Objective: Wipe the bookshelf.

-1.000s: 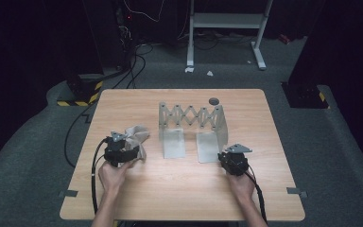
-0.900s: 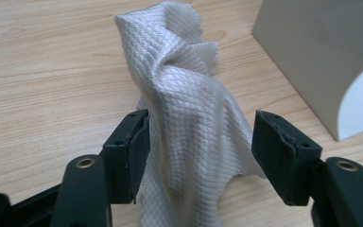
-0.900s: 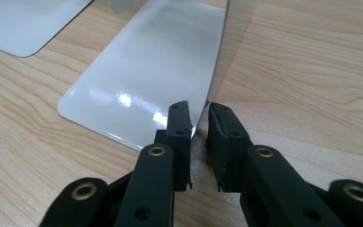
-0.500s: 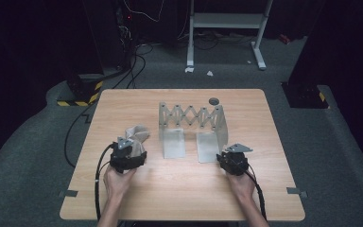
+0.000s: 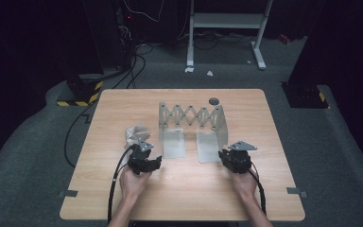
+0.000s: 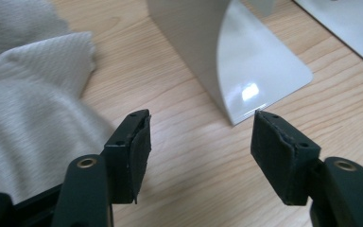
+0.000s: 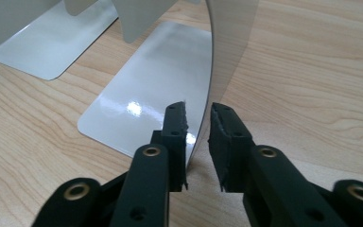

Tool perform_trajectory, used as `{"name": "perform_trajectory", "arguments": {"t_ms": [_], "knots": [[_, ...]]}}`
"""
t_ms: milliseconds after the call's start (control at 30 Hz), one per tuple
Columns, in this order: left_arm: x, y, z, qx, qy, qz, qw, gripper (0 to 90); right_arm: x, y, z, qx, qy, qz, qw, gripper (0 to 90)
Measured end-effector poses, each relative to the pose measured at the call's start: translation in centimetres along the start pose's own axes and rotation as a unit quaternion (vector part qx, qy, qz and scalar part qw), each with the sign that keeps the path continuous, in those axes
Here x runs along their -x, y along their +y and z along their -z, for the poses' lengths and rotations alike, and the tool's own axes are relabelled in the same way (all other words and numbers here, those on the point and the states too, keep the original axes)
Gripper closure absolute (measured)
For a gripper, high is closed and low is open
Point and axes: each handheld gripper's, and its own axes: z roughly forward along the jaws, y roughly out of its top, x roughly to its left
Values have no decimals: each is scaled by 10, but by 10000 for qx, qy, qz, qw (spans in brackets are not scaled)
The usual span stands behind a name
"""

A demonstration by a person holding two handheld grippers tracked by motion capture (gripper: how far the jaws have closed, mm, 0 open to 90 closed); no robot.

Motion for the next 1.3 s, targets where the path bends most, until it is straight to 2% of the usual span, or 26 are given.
{"name": "perform_trajectory", "arguments": {"t_ms": [100,267,467,567,767,833,967,1133,1300], "knots": [[3,3,-6,35,-82,80,9999,421,-2,0,1,7,-63,68,10000,807],[7,12,-12,128,-17,60,9999,485,-1,1,1,62,-105,40,9999,849],[4,20,-12,336,-27,224,9992,573,-1,5,2,119,-155,63,9998,855],[3,21,-13,326,-10,239,9992,613,-2,7,1,128,-178,70,9997,855],[3,29,-13,391,0,145,9991,674,-2,10,-3,138,-234,44,9996,855],[2,31,-13,430,-9,204,9989,703,-2,12,-4,134,-253,31,9996,855],[-1,30,-14,414,-5,212,9989,757,-1,15,-7,118,-291,20,9995,855],[-1,32,-16,390,-50,124,9992,810,0,18,-11,100,-318,-36,9994,856],[-5,38,-18,287,-50,80,9995,816,3,23,-13,87,-308,-116,9994,857]]}}
